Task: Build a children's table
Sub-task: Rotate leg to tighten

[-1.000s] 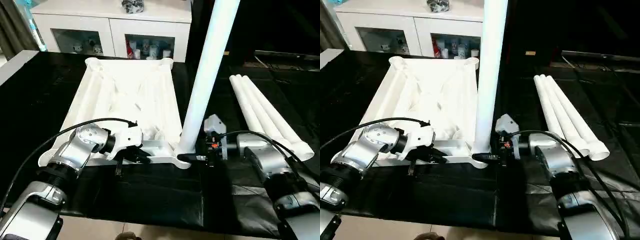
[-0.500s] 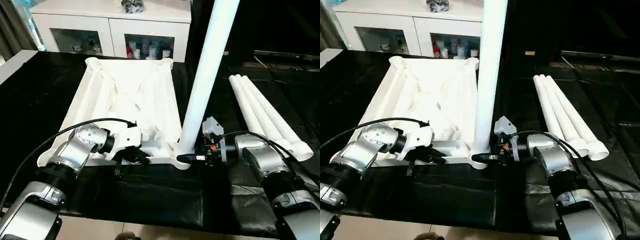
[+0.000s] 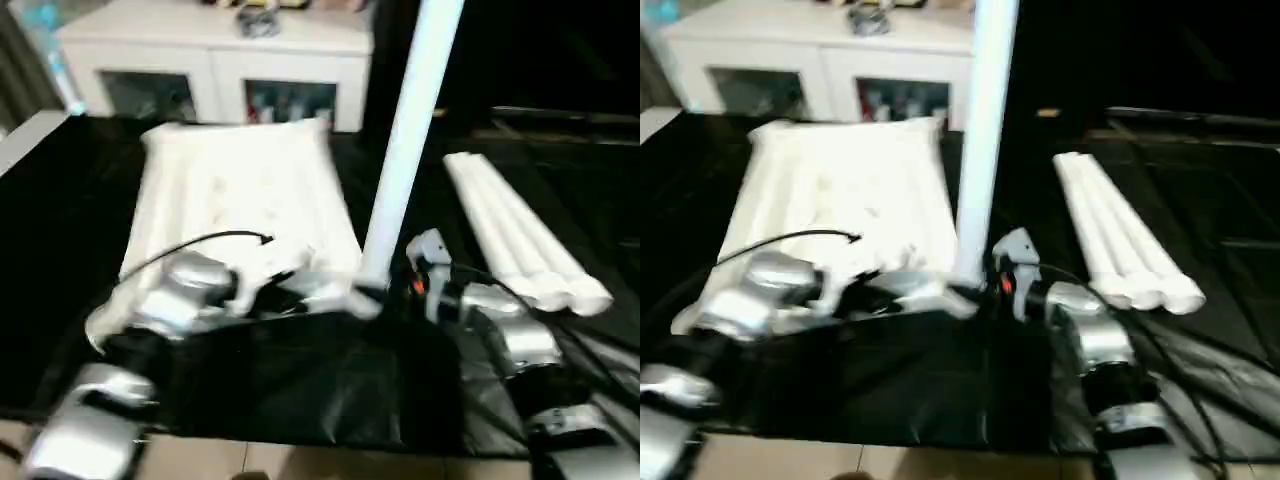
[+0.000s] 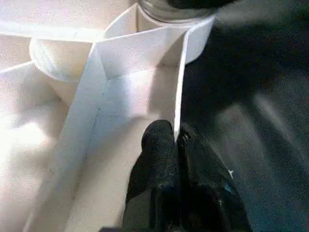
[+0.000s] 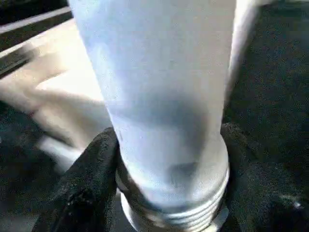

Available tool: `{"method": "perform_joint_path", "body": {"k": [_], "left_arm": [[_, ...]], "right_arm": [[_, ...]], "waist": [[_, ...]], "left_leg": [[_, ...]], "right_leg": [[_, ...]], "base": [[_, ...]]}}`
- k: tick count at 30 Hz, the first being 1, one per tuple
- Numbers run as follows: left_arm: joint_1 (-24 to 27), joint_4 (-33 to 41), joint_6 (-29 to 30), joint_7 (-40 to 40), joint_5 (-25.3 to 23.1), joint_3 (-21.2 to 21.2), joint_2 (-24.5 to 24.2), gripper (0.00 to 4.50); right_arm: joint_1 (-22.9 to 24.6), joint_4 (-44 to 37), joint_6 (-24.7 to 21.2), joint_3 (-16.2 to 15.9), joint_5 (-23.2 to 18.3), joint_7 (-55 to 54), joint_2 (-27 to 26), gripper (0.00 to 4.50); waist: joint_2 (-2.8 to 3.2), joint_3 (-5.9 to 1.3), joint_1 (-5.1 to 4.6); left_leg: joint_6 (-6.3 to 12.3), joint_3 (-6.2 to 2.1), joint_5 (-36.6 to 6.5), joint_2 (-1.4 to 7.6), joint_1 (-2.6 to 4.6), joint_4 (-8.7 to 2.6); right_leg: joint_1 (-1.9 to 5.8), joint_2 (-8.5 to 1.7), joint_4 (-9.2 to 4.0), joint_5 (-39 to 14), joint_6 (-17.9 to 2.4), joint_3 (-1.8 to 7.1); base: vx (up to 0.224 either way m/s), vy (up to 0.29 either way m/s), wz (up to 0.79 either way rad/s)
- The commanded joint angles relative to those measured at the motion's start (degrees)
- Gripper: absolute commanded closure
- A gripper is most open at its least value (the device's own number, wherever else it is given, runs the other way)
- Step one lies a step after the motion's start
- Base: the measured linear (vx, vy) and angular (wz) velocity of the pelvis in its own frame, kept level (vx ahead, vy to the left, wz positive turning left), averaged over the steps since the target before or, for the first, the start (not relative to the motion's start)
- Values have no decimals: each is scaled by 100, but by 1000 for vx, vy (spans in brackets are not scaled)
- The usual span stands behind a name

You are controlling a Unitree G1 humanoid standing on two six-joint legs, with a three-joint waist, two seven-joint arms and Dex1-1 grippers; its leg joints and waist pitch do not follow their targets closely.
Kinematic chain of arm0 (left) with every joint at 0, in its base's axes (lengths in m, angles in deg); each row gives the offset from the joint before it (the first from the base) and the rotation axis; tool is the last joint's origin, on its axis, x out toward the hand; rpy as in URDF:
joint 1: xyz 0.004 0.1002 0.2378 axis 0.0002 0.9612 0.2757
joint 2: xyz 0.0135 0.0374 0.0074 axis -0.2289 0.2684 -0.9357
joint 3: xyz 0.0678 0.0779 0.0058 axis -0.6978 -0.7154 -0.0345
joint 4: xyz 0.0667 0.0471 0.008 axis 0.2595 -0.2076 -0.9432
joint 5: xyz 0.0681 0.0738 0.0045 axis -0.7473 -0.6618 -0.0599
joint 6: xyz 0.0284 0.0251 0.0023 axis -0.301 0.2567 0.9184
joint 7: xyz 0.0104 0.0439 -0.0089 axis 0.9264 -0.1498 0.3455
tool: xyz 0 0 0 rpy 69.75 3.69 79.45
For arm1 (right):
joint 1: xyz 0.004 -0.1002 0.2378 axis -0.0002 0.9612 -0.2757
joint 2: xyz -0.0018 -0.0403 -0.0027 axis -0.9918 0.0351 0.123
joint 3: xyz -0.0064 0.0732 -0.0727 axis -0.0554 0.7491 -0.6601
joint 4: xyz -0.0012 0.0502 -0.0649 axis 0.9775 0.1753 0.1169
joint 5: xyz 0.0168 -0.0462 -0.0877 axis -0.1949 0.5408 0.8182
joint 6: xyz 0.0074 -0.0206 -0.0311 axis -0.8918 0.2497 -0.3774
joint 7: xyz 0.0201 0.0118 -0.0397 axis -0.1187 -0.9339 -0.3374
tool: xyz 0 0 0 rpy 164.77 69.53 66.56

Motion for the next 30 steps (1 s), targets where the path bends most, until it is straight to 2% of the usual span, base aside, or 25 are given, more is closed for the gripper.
{"method": "perform_joint_path", "body": {"k": [1, 2, 4, 5, 6, 9, 10, 12, 16, 17, 18, 20, 22, 23, 24, 25, 27, 29, 30], "left_arm": [[-301, 213, 216, 929, 210, 207, 621, 450], [-301, 213, 216, 929, 210, 207, 621, 450], [-225, 497, 355, 1055, 138, 159, 856, 450], [-213, 524, 354, 1044, 127, 140, 861, 450], [-192, 577, 368, 1033, 103, 110, 872, 450], [-150, 545, 239, 977, 4, 82, 679, 450], [-146, 535, 219, 967, -9, 80, 644, 450], [-51, 544, 123, 789, -93, 27, 357, 450], [41, 560, -29, 516, -116, -15, 107, 450], [72, 533, -160, 347, -122, -41, -21, 450], [91, 513, -249, 234, -125, -57, -107, 450], [103, 491, -281, 146, -122, -64, -172, 450], [132, 429, -553, -231, -103, -151, -389, 450], [137, 425, -589, -287, -96, -164, -415, 450], [162, 390, -820, -694, -64, -272, -619, 450], [163, 358, -942, -836, -80, -330, -703, 450], [159, 302, -1140, -1050, -101, -406, -818, 450], [147, 252, -1328, -1245, -113, -455, -912, 450], [137, 240, -1383, -1357, -91, -461, -947, 450]], "right_arm": [[-69, 387, -145, -476, 16, -263, -757, 180], [-69, 387, -145, -476, 16, -263, -757, 180], [-172, 464, -33, -410, 90, -637, -957, 180], [-181, 464, -21, -395, 77, -640, -970, 145], [-197, 465, -1, -359, 69, -663, -999, 111], [-197, 489, 60, -322, 187, -719, -953, 111], [-190, 486, 67, -321, 196, -708, -941, 76], [-75, 433, 225, -354, 264, -600, -756, 65], [98, 264, 346, -312, 251, -346, -506, 31], [203, 144, 422, -291, 227, -145, -319, 31], [274, 63, 474, -278, 212, -8, -190, 12], [340, -24, 505, -273, 179, 174, -68, 5], [461, -261, 615, -202, 49, 715, 326, 5], [469, -290, 628, -193, 27, 789, 373, 5], [532, -544, 651, -124, -170, 1411, 727, 5], [544, -659, 606, -107, -262, 1683, 864, 5], [541, -814, 487, -141, -367, 2076, 1070, 5], [522, -926, 413, -243, -380, 2442, 1275, 5], [507, -982, 383, -324, -359, 2640, 1380, 5]], "waist": [[2, -267, -53], [18, -270, -77], [20, -281, -100], [22, -287, -103], [21, -306, -106], [6, -342, -107], [3, -351, -102], [-24, -350, -93], [-9, -345, -112], [1, -353, -111], [-2, -351, -109], [0, -348, -118], [10, -360, -117], [2, -369, -105], [11, -375, -71], [4, -378, -57], [23, -387, -36], [19, -374, -21], [10, -370, 0]], "left_leg": [[-153, -286, -1965, 420, 104, -471], [-139, -279, -1923, 425, 113, -476], [-90, -263, -1820, 429, 93, -471], [-70, -259, -1767, 428, 84, -468], [20, -249, -1563, 428, 43, -466], [145, -224, -1162, 425, -6, -445], [176, -214, -1070, 415, -6, -431], [289, -200, -860, 393, -33, -415], [353, -197, -795, 407, -47, -420], [349, -201, -813, 409, -42, -419], [373, -197, -832, 415, -42, -414], [387, -192, -840, 424, -47, -415], [406, -193, -804, 428, -48, -405], [446, -185, -741, 426, -57, -390], [500, -181, -696, 431, -62, -376], [534, -179, -653, 434, -74, -367], [603, -177, -588, 452, -71, -353], [623, -174, -679, 447, -72, -352], [593, -168, -759, 441, -66, -348]], "right_leg": [[115, -739, -701, -3065, -484, 370], [89, -728, -684, -2870, -537, 385], [100, -735, -661, -2579, -620, 411], [101, -734, -654, -2473, -648, 421], [133, -716, -606, -2072, -722, 430], [175, -700, -508, -1324, -894, 433], [178, -702, -495, -1190, -919, 436], [202, -702, -474, -987, -966, 431], [202, -685, -476, -967, -933, 422], [197, -676, -471, -972, -918, 419], [197, -672, -475, -957, -906, 418], [189, -670, -466, -904, -937, 420], [191, -669, -448, -811, -979, 420], [200, -664, -431, -675, -998, 421], [200, -656, -425, -592, -1011, 411], [205, -650, -412, -503, -1007, 409], [184, -632, -371, -266, -1067, 400], [179, -637, -383, -347, -1077, 390], [181, -653, -407, -550, -1060, 390]], "base": [[0, 0, 0], [0, 0, 0], [0, 0, 0], [0, 0, 0], [0, 0, 0], [0, 0, 0], [0, 0, 0], [0, 0, 0], [0, 0, 0], [0, 0, 0], [0, 0, 0], [0, 0, 0], [0, 0, 0], [0, 0, 0], [0, 0, 0], [0, 0, 0], [0, 0, 0], [0, 0, 0], [0, 0, 0]]}}
